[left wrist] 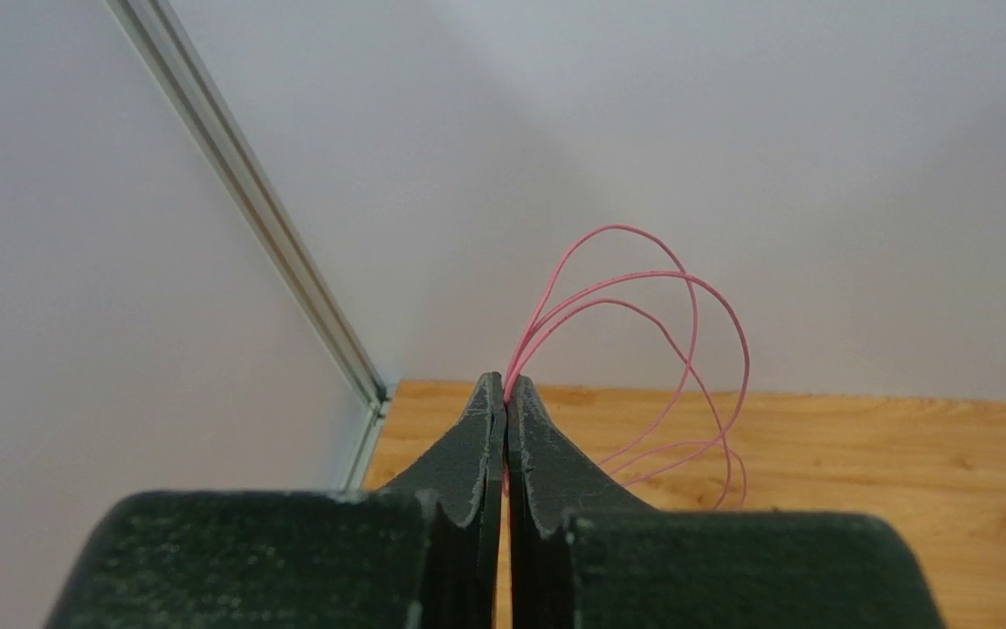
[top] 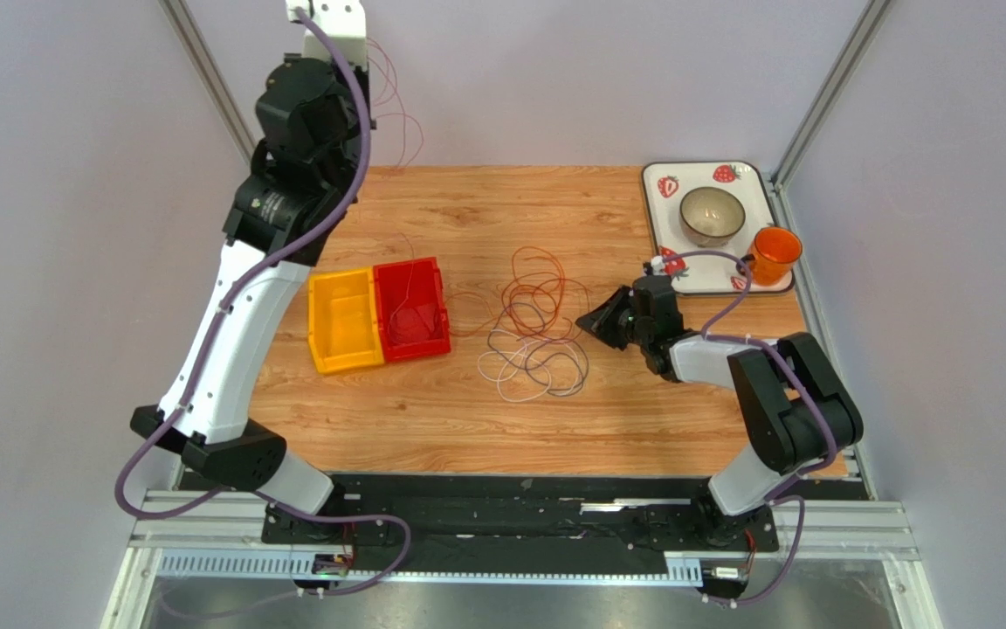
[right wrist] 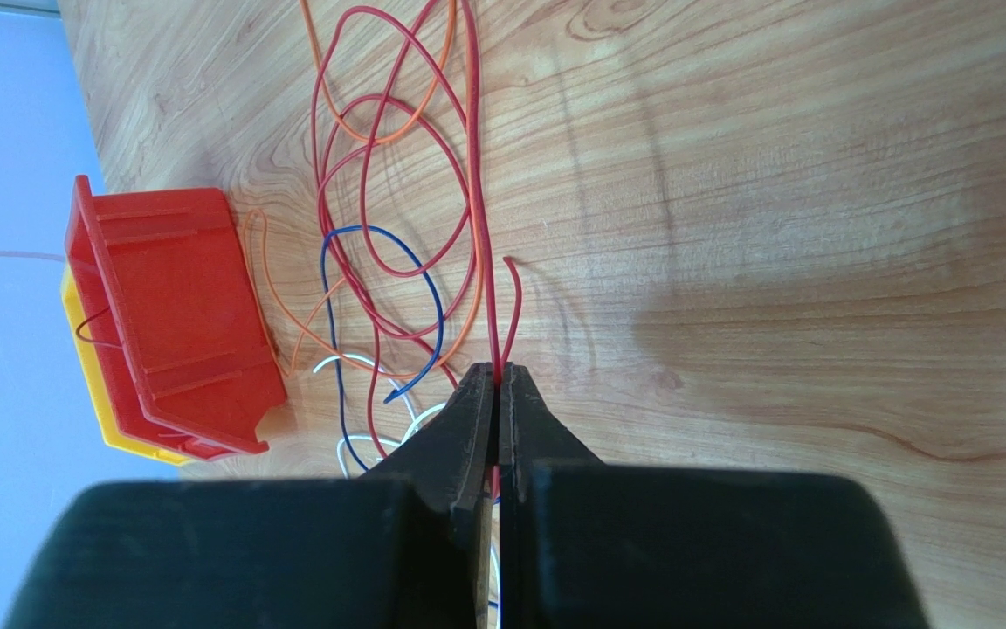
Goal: Untangle the cables
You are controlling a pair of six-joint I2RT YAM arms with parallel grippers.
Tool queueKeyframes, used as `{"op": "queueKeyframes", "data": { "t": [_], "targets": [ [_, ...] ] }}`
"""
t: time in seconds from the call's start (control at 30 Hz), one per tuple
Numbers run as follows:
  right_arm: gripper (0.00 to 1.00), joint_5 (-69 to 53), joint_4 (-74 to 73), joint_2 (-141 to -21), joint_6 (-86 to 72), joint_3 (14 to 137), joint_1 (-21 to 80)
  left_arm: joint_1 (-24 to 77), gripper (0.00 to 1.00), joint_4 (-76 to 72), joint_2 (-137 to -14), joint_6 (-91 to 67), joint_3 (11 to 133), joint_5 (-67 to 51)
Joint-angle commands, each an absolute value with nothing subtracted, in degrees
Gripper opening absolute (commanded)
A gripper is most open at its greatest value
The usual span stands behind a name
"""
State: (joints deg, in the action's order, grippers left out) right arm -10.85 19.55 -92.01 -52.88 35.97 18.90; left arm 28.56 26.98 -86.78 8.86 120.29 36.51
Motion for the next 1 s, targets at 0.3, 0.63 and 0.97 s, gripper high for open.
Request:
{"op": "queueKeyframes", "data": {
  "t": [0.3, 0.63, 0.97],
  "targets": [
    [0.00, -12.5, 22.9, -93.2, -54.1, 37.8, 18.1, 27.6, 0.00, 22.8, -76.2, -1.4, 96.1, 36.0],
    [0.00, -12.9, 23.2, -93.6, -54.2, 37.9, 18.1, 27.6, 0.00, 25.9, -69.7, -1.9, 94.7, 34.2],
    [0.00, -13.4, 23.6, -93.9, -54.4, 37.9, 18.1, 27.6, 0.00, 26.9, -69.0, -0.4, 103.5, 31.6]
  ]
}}
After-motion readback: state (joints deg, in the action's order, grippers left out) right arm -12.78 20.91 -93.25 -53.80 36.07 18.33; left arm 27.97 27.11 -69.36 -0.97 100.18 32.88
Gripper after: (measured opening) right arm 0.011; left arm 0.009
